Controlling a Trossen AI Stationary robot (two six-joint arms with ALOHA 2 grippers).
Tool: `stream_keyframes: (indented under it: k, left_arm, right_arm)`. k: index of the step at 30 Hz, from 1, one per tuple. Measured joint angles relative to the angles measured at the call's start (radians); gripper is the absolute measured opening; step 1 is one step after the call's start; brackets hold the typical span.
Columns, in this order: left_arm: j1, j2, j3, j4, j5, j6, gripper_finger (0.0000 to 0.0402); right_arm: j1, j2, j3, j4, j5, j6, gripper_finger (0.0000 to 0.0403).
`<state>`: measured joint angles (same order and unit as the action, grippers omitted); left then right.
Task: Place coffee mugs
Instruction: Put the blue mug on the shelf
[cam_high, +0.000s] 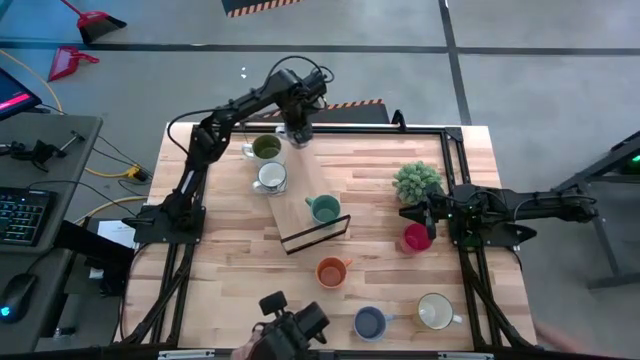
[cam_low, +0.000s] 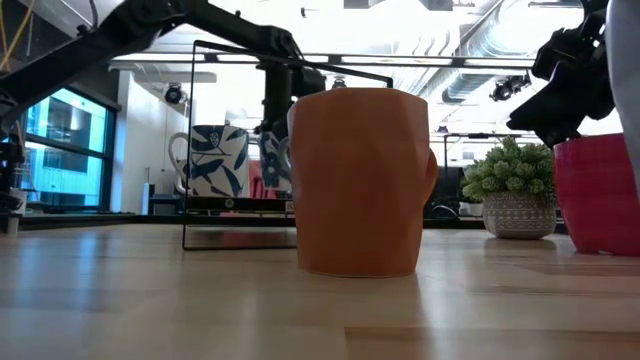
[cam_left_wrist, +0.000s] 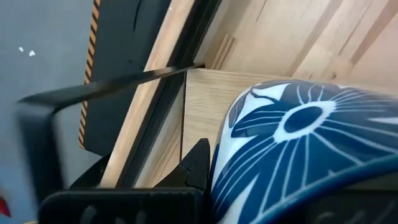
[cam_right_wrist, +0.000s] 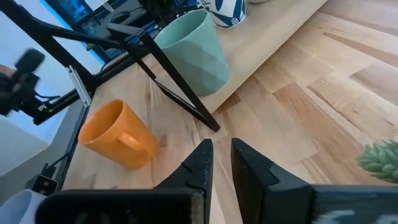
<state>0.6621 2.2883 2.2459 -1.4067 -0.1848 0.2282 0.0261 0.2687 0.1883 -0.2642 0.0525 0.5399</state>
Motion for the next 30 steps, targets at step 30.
stream_keyframes:
  k: [30]
  left_arm:
    - [0.031,0.022,-0.022,0.010,-0.002,0.047,0.0019]
  right_arm:
    - [0.000,0.000,0.000,0.000,0.001,0.040,0.0039]
